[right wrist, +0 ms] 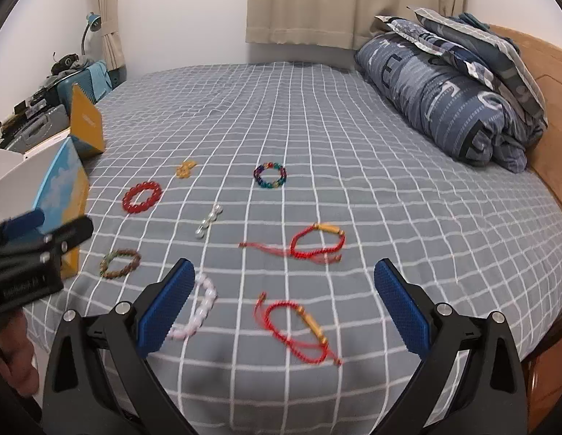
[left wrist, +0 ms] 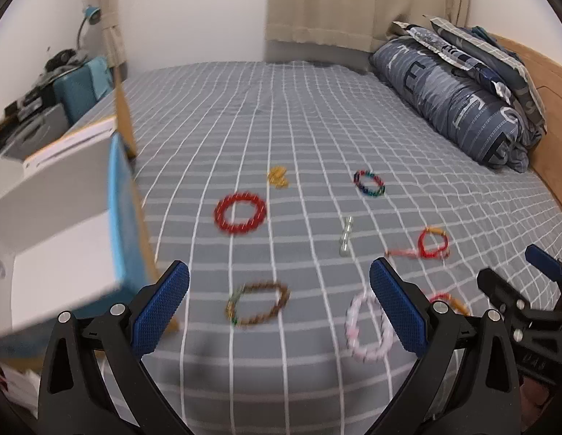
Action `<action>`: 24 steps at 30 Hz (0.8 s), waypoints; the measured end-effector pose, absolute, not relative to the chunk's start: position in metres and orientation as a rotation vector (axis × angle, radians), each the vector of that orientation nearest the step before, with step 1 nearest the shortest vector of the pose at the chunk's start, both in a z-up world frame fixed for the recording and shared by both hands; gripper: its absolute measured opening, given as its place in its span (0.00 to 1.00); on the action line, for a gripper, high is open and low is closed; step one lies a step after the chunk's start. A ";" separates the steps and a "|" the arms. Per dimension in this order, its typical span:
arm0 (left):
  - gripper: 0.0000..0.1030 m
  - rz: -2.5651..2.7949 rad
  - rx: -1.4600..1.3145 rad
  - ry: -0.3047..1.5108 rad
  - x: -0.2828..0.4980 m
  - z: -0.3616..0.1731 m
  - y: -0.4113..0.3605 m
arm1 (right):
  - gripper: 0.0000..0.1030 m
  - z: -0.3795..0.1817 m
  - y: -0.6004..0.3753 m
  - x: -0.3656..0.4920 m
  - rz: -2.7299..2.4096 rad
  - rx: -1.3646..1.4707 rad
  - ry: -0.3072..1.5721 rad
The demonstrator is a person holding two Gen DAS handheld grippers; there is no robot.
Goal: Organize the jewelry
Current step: 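Grasp the red bead bracelet with left tool while right tool grasps red string bracelet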
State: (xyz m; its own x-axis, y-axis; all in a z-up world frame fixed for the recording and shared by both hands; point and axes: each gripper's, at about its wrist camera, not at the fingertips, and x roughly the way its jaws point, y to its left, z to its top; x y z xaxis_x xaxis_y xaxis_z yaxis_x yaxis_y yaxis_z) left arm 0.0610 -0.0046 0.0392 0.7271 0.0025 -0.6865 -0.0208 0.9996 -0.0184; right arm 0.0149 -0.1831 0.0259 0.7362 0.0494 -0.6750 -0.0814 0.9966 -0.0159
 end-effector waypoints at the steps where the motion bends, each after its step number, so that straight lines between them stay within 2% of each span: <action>1: 0.94 0.011 -0.025 0.753 0.069 0.042 -0.006 | 0.92 0.027 -0.184 0.019 0.072 -0.046 0.740; 7: 0.94 -0.019 -0.081 0.796 0.123 0.042 -0.005 | 0.92 0.025 -0.189 0.057 0.086 -0.039 0.779; 14: 0.94 0.091 -0.105 0.913 0.198 0.002 0.019 | 0.92 0.010 -0.190 0.095 0.084 -0.066 0.840; 24: 0.94 0.152 -0.076 1.030 0.239 -0.044 0.041 | 0.92 -0.021 -0.191 0.136 0.087 -0.107 0.973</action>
